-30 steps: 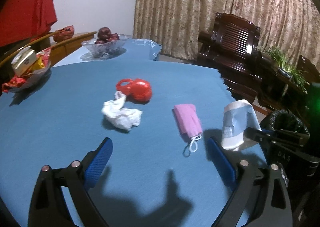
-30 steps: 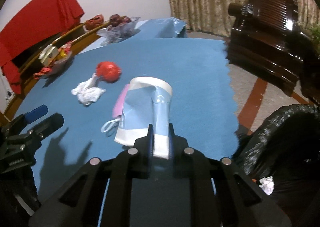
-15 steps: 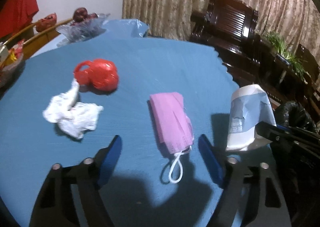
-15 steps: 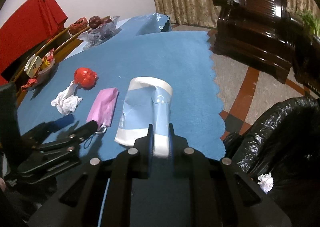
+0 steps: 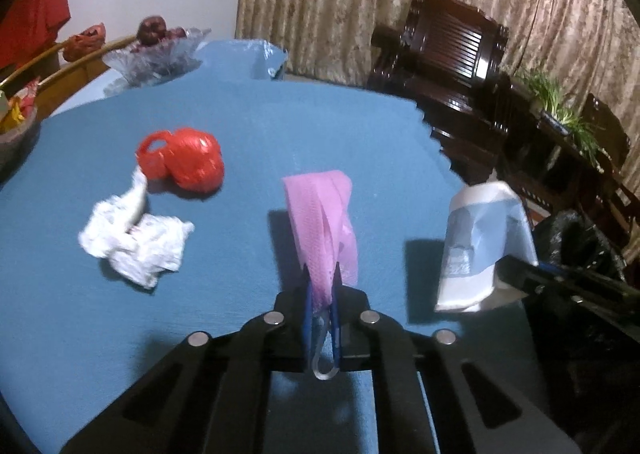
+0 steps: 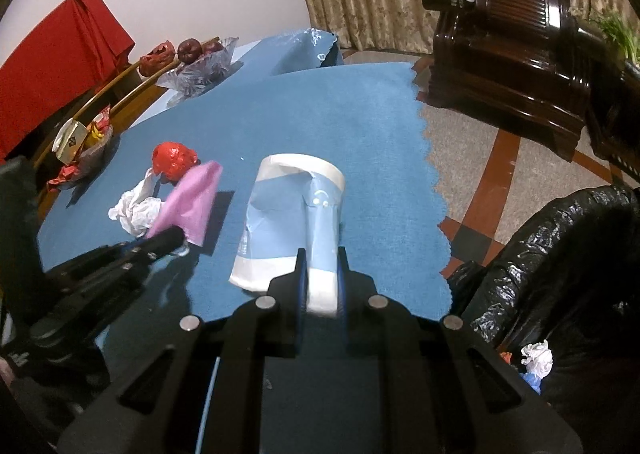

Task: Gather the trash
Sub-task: 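Carry the mask and paper bag in both tools over the trash bin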

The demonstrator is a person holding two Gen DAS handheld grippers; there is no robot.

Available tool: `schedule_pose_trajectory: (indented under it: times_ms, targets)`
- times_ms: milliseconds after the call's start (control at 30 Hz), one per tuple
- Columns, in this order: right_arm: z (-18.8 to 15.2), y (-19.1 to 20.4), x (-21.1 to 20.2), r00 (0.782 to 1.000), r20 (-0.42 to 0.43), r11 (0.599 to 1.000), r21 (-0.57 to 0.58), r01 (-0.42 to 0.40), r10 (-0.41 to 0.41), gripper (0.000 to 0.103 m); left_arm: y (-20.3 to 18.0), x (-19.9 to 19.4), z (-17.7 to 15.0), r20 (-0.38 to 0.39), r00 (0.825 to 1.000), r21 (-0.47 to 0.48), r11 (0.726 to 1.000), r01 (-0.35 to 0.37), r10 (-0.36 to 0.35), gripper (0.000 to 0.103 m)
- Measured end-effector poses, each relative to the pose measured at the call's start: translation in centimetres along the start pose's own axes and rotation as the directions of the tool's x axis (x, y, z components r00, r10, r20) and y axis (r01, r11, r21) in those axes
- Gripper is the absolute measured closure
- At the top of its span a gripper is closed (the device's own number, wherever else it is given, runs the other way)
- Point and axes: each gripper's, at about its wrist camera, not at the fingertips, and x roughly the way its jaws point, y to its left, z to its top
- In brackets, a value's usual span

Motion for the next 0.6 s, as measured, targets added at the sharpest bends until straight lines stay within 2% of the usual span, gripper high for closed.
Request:
schedule_pose_trajectory:
  times_ms: [267,600]
  targets:
    - [0.3,0.4,-2.7,0.999,0.043,1.000,-0.010,-0.011,0.012,0.090,-0.9,-4.0,0.9,0.052,0.998,0.017,1.000,-0.026,0.025,0.096]
    - [0.3,0.5,-6.9,0.995,0.097,1.000,-0.020,-0.007,0.009,0.090,-3.1,-8.1,0.8,0.093,0.996,0.034,0.999,-0.009,0.006,0.096]
